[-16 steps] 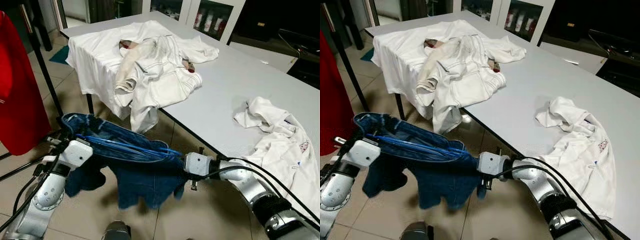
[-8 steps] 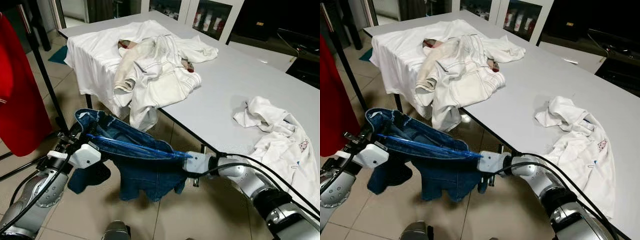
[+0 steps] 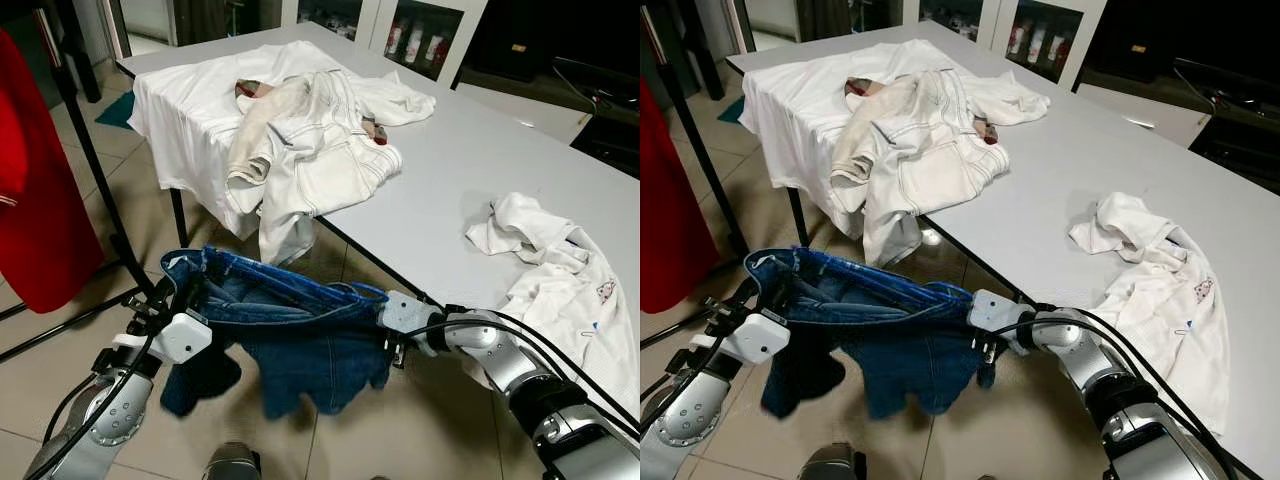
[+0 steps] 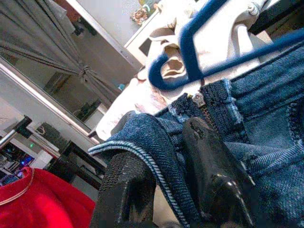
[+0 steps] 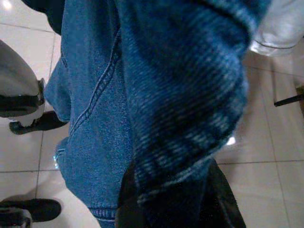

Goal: Hang hanger

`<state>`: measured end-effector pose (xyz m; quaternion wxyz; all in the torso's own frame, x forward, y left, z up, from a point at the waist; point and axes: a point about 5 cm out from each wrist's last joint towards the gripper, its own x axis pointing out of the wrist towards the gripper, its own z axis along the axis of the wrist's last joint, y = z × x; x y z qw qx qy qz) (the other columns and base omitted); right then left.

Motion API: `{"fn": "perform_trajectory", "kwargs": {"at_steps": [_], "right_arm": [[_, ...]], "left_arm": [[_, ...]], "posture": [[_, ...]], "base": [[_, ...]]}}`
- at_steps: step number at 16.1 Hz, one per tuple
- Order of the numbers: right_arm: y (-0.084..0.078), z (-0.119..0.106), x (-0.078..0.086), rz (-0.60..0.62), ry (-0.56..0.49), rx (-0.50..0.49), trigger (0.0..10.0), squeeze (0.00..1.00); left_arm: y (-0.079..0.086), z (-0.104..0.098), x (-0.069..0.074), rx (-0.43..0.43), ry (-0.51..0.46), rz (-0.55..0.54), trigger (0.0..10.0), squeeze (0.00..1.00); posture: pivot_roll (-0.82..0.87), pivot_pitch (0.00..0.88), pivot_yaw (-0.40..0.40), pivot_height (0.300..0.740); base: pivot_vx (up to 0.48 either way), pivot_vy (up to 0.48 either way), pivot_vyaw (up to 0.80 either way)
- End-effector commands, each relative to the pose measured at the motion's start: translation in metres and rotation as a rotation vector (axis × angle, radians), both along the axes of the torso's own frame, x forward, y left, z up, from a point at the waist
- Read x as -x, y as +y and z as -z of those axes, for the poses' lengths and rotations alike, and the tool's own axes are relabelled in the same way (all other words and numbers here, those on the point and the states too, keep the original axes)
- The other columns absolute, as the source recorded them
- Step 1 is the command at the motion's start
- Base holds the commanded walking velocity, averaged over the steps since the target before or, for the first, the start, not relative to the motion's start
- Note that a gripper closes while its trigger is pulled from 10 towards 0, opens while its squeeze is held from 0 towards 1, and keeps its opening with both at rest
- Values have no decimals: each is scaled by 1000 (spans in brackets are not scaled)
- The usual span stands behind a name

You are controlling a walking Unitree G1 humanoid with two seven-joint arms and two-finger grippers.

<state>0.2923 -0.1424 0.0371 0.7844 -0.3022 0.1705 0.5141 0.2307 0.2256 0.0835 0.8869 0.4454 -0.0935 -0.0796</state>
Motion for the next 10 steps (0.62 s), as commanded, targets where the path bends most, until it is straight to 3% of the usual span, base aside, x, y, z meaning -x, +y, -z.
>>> {"fn": "perform_trajectory", "kwargs": {"at_steps": [1,7,10], "right_arm": [[-32,4,0,101,55,65,0,0],[-31,5,10,-4,84,79,0,0],[-30,7,8,24,82,113,0,0]], "left_arm": [[21,-8,-3,-4,-54,-108,10000,0],[31,-20,-14,-34,-90,-119,10000,0],[30,-28,-23,-41,-116,-102,10000,0]], "posture": [[260,30,-130,710],[252,28,-128,710],[249,25,-127,710]], "base": [[0,0,0],[0,0,0],[0,0,0]]}}
